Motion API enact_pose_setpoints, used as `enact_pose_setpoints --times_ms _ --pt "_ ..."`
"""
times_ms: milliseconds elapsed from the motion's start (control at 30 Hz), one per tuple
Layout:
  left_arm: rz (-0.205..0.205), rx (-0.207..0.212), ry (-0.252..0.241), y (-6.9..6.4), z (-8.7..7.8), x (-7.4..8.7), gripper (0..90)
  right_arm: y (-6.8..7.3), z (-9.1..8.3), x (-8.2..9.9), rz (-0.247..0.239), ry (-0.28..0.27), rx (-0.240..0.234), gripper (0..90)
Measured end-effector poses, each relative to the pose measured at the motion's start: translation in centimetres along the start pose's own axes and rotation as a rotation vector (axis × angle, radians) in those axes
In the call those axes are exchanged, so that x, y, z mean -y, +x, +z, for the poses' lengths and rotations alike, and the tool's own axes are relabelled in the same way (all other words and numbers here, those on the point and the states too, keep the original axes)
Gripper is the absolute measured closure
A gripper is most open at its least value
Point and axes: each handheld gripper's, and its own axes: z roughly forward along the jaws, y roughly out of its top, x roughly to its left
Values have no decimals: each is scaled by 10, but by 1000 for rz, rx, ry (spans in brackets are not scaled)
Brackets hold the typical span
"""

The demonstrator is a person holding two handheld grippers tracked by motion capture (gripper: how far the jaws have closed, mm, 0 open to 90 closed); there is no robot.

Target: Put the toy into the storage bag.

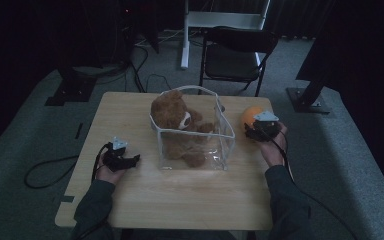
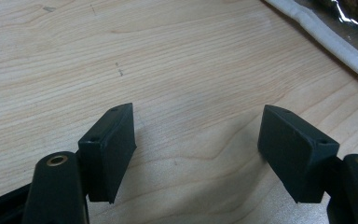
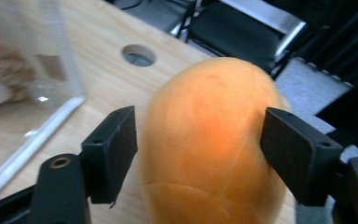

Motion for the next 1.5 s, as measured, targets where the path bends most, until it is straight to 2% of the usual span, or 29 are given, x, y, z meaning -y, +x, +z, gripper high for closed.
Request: enact_pose_setpoints --times_ms 200,300,500,667,1000,1100,1167,1267,1367,1500 --pt "0 0 0 0 0 0 278 -8 3 4 40 19 22 168" --pt "0 0 0 0 0 0 278 -10 8 6 55 43 4 145" --pt "0 0 0 0 0 0 278 -9 14 5 76 56 -37 138" --pt "0 0 0 0 0 0 278 -9 20 4 107 96 -63 130" --pt "0 0 0 0 0 0 278 -5 28 5 91 142 -112 103" --pt "0 0 0 0 0 0 278 -4 30 5 60 176 -156 171" --pt "0 0 0 0 0 0 278 -3 29 4 43 193 -157 234" --pt "0 0 0 0 0 0 278 -4 29 3 46 191 -162 312" --pt "0 0 0 0 0 0 278 -4 27 3 63 183 -157 361" --pt "0 0 0 0 0 0 278 -5 26 3 60 177 -161 414"
